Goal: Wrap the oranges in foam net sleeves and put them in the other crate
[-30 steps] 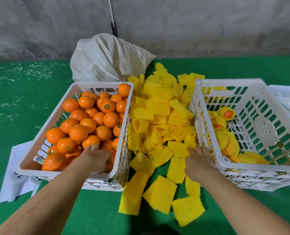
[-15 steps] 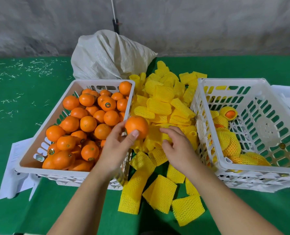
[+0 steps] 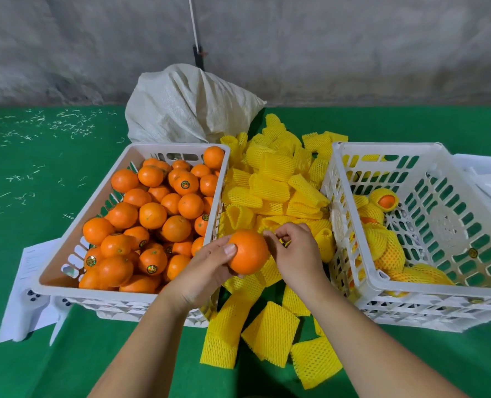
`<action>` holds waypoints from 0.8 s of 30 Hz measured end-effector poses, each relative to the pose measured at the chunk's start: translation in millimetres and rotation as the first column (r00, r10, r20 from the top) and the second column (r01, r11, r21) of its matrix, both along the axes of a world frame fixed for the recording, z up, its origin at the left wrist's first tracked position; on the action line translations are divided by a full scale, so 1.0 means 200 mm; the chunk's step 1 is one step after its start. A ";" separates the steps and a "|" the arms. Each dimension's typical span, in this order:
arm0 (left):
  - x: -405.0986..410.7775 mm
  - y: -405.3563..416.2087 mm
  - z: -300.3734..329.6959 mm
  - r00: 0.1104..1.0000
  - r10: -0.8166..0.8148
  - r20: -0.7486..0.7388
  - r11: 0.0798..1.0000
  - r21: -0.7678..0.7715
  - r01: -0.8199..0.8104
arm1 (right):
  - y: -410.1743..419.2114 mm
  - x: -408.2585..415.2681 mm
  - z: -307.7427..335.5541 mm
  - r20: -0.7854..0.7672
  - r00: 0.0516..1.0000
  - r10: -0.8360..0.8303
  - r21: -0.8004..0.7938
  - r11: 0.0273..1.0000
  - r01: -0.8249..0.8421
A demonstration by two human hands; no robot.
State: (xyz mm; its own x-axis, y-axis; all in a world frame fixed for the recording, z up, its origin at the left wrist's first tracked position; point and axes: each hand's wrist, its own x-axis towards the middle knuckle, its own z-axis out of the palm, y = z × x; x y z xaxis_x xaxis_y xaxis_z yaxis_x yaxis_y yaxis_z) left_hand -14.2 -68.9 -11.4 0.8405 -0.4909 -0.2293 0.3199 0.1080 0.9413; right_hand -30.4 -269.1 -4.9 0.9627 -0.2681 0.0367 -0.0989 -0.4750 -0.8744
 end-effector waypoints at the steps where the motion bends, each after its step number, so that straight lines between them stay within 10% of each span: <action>1: 0.00 0.00 0.00 1.000 -0.030 -0.003 1.000 0.001 0.030 | 0.01 0.01 0.01 -0.011 1.000 0.006 0.037 0.999 -0.005; 4: 0.01 0.00 -0.03 0.996 -0.079 0.043 0.997 0.026 0.078 | 0.05 0.03 0.03 -0.049 0.997 0.062 0.244 0.969 -0.049; 12: -0.01 -0.06 -0.04 0.981 0.079 0.177 0.986 0.133 -0.103 | -0.03 -0.02 0.04 0.123 0.991 0.055 0.190 0.979 -0.077; 20: -0.01 -0.06 -0.07 0.962 0.072 0.262 0.991 0.093 -0.099 | 0.00 -0.08 0.19 0.297 0.928 0.223 -0.215 0.963 -0.162; 24: -0.02 -0.09 -0.06 0.955 0.169 0.246 0.980 0.057 -0.188 | 0.05 -0.09 0.15 0.237 0.929 0.285 -0.169 0.954 -0.249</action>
